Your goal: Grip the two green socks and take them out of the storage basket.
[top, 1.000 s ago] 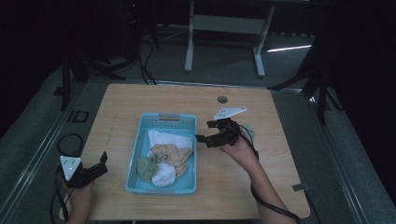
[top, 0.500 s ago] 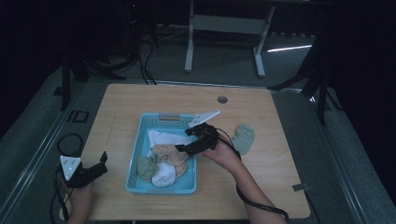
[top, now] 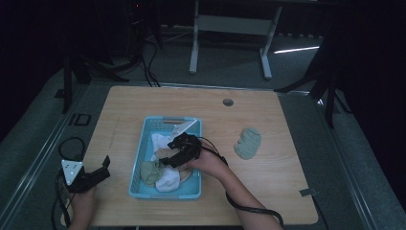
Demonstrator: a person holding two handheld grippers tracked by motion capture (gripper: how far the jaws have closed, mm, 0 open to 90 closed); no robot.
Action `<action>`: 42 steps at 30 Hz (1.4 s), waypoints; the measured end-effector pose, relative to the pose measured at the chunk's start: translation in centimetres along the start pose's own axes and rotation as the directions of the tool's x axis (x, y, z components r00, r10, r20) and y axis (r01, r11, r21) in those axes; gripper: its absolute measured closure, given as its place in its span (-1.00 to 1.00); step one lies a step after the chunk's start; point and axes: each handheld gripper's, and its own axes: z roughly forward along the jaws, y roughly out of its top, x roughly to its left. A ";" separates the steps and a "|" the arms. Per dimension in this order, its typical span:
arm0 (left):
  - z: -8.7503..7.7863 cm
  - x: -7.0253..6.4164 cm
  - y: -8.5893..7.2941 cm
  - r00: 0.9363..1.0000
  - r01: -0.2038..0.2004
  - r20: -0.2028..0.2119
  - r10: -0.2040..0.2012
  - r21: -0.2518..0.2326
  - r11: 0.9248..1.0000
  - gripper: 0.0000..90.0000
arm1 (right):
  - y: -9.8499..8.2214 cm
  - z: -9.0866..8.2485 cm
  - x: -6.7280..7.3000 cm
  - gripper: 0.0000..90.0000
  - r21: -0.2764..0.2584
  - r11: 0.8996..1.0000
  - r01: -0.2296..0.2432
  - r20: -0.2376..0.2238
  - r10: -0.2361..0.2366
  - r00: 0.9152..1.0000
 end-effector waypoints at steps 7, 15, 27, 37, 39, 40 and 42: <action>0.0 0.0 0.0 1.000 -0.001 0.003 0.001 0.001 1.000 -1.00 | 0.7 2.0 0.4 -0.31 0.030 1.000 0.004 -0.026 -0.004 1.000; 0.0 0.0 0.0 1.000 -0.002 0.008 0.002 0.000 1.000 -1.00 | 1.1 4.5 0.9 -0.31 0.103 0.994 0.029 -0.025 -0.026 0.999; 0.0 0.0 0.0 1.000 -0.003 0.012 0.003 0.002 1.000 -1.00 | 0.8 6.2 2.2 0.22 0.222 0.959 0.174 -0.042 -0.169 0.985; 0.1 0.0 0.0 1.000 -0.004 0.013 0.004 0.004 1.000 -1.00 | 0.9 6.2 2.4 0.86 0.261 0.952 0.158 -0.053 -0.149 0.987; 0.1 0.0 0.0 1.000 -0.004 0.014 0.004 0.004 1.000 -1.00 | 1.1 5.9 2.5 0.86 0.254 0.953 0.162 -0.056 -0.153 0.987; 0.1 0.0 0.0 1.000 -0.003 0.013 0.003 0.004 1.000 -1.00 | 1.3 5.7 2.6 0.86 0.243 0.956 0.163 -0.058 -0.153 0.986; 0.1 0.0 0.0 1.000 -0.004 0.013 0.004 0.004 1.000 -1.00 | 1.6 5.2 2.8 0.86 0.235 0.958 0.167 -0.061 -0.157 0.986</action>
